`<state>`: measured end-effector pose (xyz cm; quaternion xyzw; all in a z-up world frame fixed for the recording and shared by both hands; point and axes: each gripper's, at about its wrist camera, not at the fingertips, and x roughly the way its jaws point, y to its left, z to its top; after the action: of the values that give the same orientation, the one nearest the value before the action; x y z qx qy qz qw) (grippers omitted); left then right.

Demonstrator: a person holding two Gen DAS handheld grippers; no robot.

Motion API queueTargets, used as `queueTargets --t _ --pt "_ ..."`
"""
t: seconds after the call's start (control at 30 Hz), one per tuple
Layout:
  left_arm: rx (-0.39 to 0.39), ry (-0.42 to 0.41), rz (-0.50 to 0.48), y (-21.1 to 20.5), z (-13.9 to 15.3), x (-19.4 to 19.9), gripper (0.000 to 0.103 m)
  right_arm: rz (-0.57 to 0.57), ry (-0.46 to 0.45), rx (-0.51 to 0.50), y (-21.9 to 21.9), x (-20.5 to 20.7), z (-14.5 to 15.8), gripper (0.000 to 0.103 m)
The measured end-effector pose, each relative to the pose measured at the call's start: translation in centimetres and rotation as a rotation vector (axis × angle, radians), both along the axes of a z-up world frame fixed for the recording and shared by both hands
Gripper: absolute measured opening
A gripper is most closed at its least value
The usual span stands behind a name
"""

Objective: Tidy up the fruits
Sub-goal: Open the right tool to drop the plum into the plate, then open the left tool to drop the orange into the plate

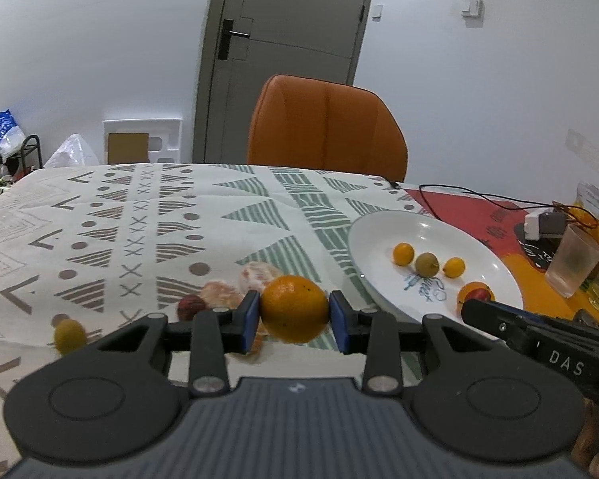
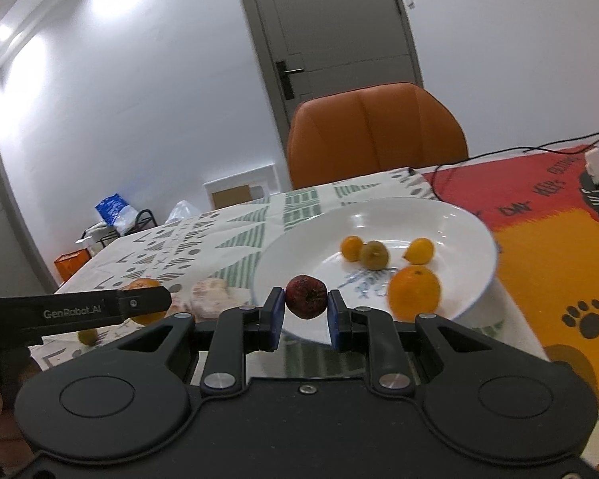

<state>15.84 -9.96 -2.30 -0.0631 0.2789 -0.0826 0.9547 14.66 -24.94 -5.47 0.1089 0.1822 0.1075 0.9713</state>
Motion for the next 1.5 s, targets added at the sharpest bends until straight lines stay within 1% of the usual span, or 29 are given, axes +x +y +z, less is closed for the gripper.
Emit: queueTargets --t 0.17,0.23,0.27,0.5,0.8,0.93,1.07,1.3,1.43,1.5 --pt "0.002 0.003 -0.016 -0.9 -0.2 0.5 0.036 -0.023 0.008 0.008 -1.1 0.4 -0.2 0.022" --pt "0.002 0.004 -0.020 -1.0 -0.3 0.6 0.036 -0.037 0.006 0.011 -1.4 0.5 -0.3 0.026" --pt "0.001 0.005 -0.021 -1.1 -0.3 0.7 0.036 -0.046 0.004 0.012 -1.5 0.5 -0.4 0.027" --pt "0.001 0.005 -0.033 -2.0 -0.3 1.3 0.036 -0.063 0.015 0.019 -2.3 0.5 -0.6 0.027" --pt "0.009 -0.005 -0.082 -4.3 0.0 2.1 0.036 -0.076 0.020 0.026 -3.1 0.0 -0.7 0.028" --pt "0.015 -0.002 -0.103 -5.3 0.0 2.4 0.036 -0.087 0.022 0.036 -3.6 -0.1 -0.8 0.032" --pt "0.016 -0.005 -0.123 -6.1 0.1 2.7 0.036 -0.094 0.021 0.037 -4.0 -0.1 -0.8 0.032" --pt "0.053 -0.008 -0.150 -8.1 0.2 3.3 0.036 -0.096 0.002 0.056 -4.9 -0.7 -0.7 0.032" --pt "0.059 -0.008 -0.166 -8.9 0.2 3.4 0.036 -0.104 0.007 0.073 -5.4 -0.7 -1.0 0.032" --pt "0.065 -0.013 -0.158 -9.1 0.2 3.2 0.040 -0.106 0.005 0.080 -5.6 -0.8 -1.0 0.032"
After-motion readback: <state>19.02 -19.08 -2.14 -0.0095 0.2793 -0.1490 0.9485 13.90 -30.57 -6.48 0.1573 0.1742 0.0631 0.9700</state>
